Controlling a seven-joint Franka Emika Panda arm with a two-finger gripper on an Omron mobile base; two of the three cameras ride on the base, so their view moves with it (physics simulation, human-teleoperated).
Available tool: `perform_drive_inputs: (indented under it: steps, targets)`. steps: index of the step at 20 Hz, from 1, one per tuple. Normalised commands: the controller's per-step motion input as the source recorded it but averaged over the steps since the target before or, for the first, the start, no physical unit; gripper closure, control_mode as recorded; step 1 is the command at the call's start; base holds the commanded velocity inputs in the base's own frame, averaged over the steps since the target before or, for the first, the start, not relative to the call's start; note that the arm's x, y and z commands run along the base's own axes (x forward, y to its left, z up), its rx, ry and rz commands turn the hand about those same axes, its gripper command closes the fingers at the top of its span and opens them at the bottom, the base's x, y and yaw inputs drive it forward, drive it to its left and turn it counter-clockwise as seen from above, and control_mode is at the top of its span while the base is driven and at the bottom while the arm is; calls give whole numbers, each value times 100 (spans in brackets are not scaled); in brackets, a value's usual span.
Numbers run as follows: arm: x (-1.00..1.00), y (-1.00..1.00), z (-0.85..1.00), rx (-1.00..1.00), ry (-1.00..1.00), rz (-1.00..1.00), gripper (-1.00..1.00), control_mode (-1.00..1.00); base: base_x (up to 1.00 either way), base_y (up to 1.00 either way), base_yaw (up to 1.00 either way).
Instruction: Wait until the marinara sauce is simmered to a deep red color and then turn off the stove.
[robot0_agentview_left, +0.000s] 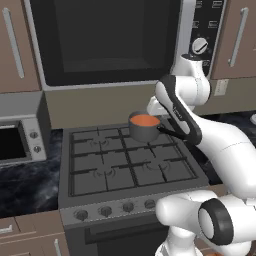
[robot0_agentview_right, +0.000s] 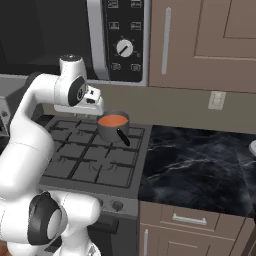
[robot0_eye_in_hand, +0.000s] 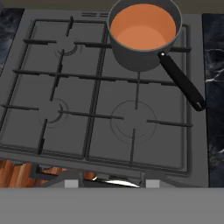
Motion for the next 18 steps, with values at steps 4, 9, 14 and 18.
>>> perform_drive_inputs:
  steps: [4, 9, 14, 18]
  targets:
    - [0, 0, 0, 0, 0, 0, -100, 100, 0, 0, 0]
    - [0, 0, 0, 0, 0, 0, -100, 100, 0, 0, 0]
    - [0, 0, 0, 0, 0, 0, -100, 100, -46, 18, 0]
    - [0, 0, 0, 0, 0, 0, -100, 100, -59, 50, 0]
